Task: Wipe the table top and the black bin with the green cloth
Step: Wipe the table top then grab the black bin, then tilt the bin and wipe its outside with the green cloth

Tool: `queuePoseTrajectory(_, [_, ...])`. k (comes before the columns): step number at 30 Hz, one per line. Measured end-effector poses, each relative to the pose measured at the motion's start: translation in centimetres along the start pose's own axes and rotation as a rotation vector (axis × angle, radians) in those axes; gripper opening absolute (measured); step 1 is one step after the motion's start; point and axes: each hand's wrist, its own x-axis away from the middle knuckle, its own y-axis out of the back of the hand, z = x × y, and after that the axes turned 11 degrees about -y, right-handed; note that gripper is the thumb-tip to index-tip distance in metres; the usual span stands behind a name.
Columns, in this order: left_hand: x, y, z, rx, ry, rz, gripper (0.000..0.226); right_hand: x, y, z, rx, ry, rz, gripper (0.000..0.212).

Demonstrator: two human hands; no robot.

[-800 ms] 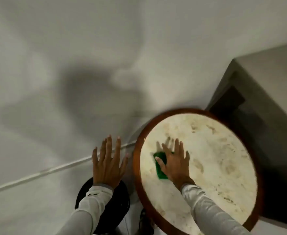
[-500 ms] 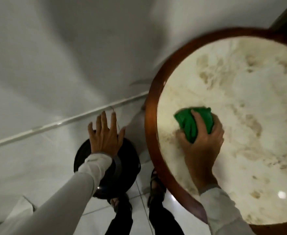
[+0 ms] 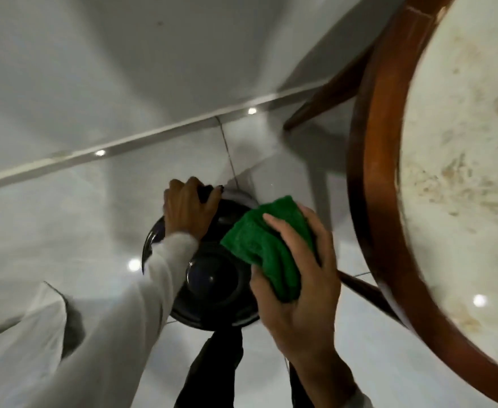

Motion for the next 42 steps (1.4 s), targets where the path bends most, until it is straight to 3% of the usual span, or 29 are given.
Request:
queuePoseTrajectory(3, [7.7,-0.7,3.2,0.032,-0.103,-0.172,0.05,0.1,-1.3,-3.0,-0.065,-0.177,-0.057,0.059])
queuePoseTrajectory(5, [12.1,-1.7,6.1,0.04,-0.156,-0.27,0.045,0.3,-2.5,-5.2,-0.106,-0.269,0.003,0.057])
queuePoseTrajectory(8, [16.1,-3.4,8.0,0.046,-0.219,-0.366,0.053,0.5,-4.1,-8.2,-0.123,-0.325,0.322,0.056])
queuePoseTrajectory(10, [17.2,-4.4,8.8,0.031,-0.247,-0.416,0.064,0.9,-6.2,-9.8,0.016,-0.243,0.626,0.058])
queuePoseTrajectory(12, [17.1,-5.0,9.4,-0.003,-0.268,-0.47,0.068,1.3,-8.5,-11.3,0.237,-0.087,0.766,0.063])
queuePoseTrajectory(15, [17.3,-5.8,10.9,0.005,-0.329,-0.527,0.067,-0.2,-11.4,-14.6,0.448,-0.027,0.62,0.066])
queuePoseTrajectory(17, [18.0,-6.4,11.7,0.007,-0.375,-0.53,0.065,-3.8,-13.3,-16.5,0.538,-0.145,0.436,0.07])
queuePoseTrajectory(19, [18.2,-6.5,12.2,0.021,-0.39,-0.533,0.064,-7.8,-15.1,-17.4,0.547,-0.345,0.381,0.072])
queuePoseTrajectory(22, [17.3,-6.1,12.3,0.043,-0.337,-0.551,0.064,-9.2,-16.0,-15.7,0.41,-0.396,0.466,0.066])
queuePoseTrajectory(27, [15.8,-4.8,12.2,0.088,-0.29,-0.53,0.065,3.0,-11.3,-11.1,0.242,-0.002,0.682,0.038])
queuePoseTrajectory(30, [16.0,-5.0,13.3,0.041,-0.353,-0.513,0.064,2.0,-12.2,-14.4,0.341,0.123,0.613,0.041])
queuePoseTrajectory(33, [16.3,-4.8,15.0,-0.001,-0.372,-0.528,0.062,-5.4,-16.0,-17.2,0.444,-0.146,0.368,0.037])
queuePoseTrajectory(36, [15.4,-4.4,15.1,-0.093,-0.373,-0.529,0.062,-9.6,-18.0,-17.5,0.384,-0.308,0.336,0.041])
queuePoseTrajectory(42, [15.2,-4.1,13.7,-0.08,-0.461,-0.497,0.058,2.3,-14.0,-12.2,0.16,0.097,0.622,0.042])
